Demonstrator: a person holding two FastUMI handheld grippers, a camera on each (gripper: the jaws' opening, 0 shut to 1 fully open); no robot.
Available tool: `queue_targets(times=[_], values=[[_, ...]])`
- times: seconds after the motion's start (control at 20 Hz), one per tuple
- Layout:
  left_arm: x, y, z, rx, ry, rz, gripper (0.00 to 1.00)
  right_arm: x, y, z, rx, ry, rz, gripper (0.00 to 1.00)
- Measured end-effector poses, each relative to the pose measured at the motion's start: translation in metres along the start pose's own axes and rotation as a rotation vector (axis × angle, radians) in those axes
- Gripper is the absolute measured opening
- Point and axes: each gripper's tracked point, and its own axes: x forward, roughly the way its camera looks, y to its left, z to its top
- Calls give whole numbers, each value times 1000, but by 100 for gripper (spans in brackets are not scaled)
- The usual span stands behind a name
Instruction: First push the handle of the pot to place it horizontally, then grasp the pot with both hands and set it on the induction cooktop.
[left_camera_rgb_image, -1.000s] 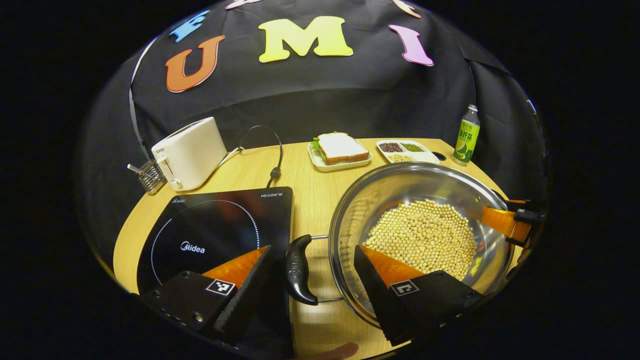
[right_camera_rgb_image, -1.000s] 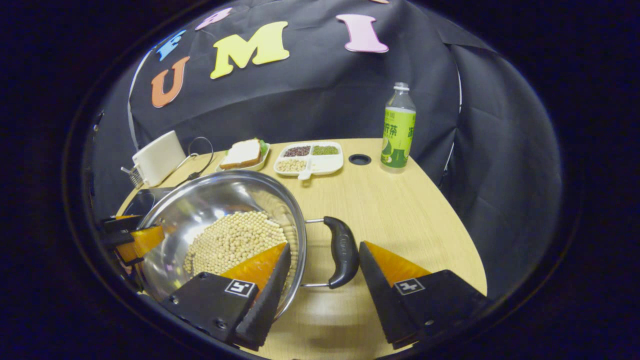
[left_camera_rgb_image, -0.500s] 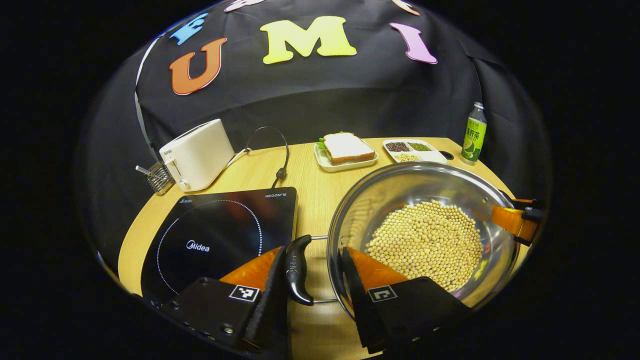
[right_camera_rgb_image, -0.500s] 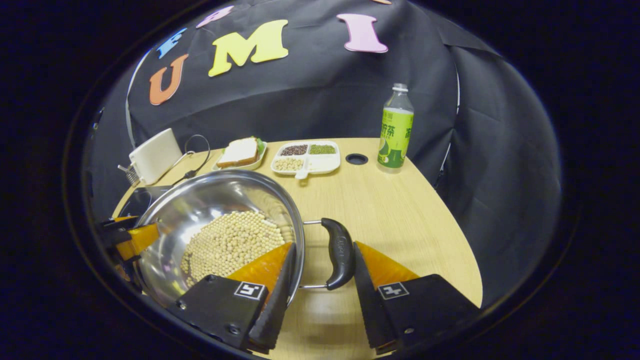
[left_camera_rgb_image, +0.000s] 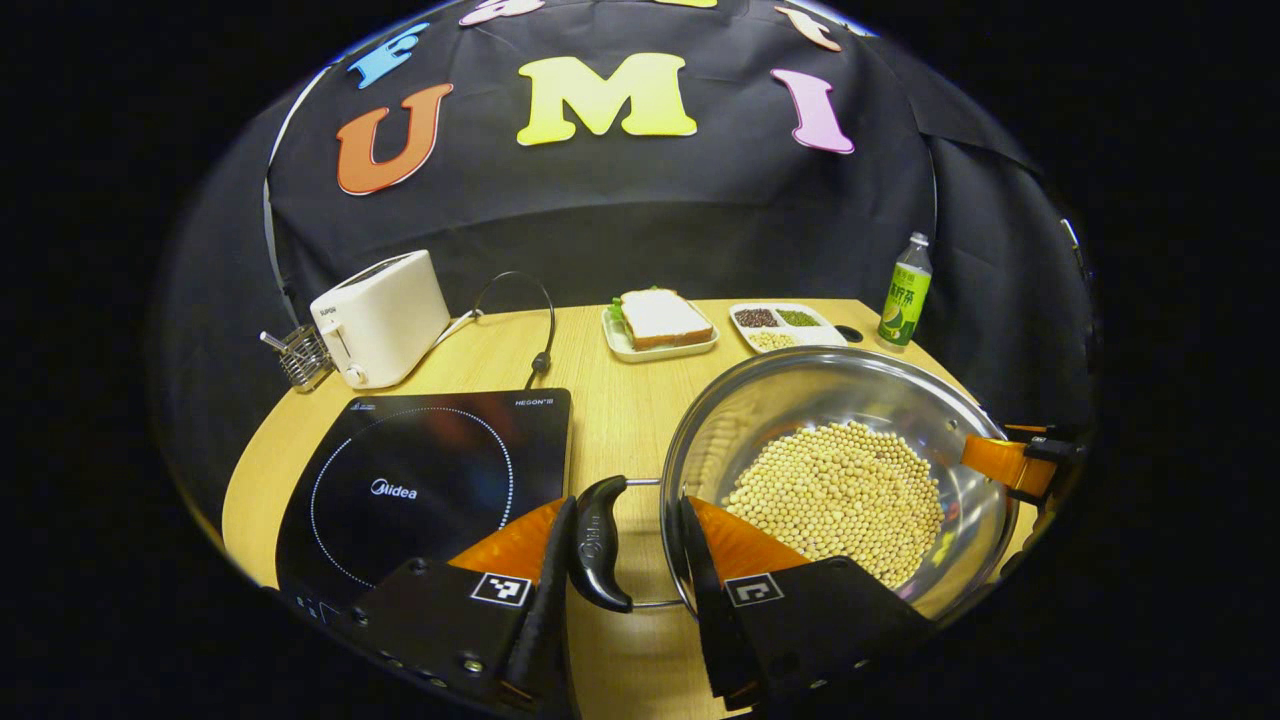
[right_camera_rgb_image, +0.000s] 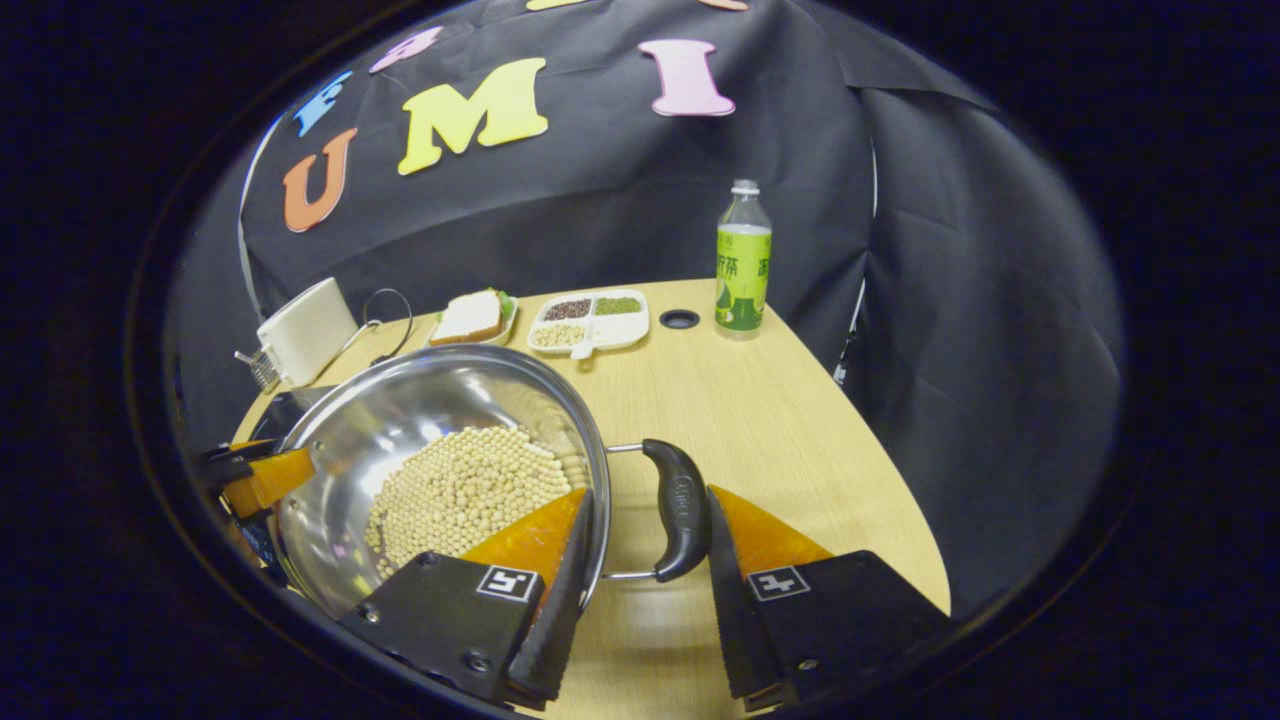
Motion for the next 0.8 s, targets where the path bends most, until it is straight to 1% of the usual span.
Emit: queue_targets(times=[0.05,0.1,0.15,0.25,0.4,0.6,0.8], values=[[-5,1,3,-5,-8,-8,55,-8,1,3,-1,-10,-3,61],[-10,2,6,-15,-18,-17,56,-15,2,5,-2,-19,-6,61],[-15,3,8,-14,-26,-23,55,-22,4,8,0,-27,-10,63],[-26,10,14,-21,-45,-32,55,-36,11,14,-3,-45,-13,60],[-42,26,23,-21,-75,-30,55,-53,30,22,-11,-63,-4,62],[-64,59,35,-19,-108,-7,55,-69,66,31,-9,-75,22,61],[-82,103,48,-34,-155,30,55,-81,113,43,-6,-93,55,61]])
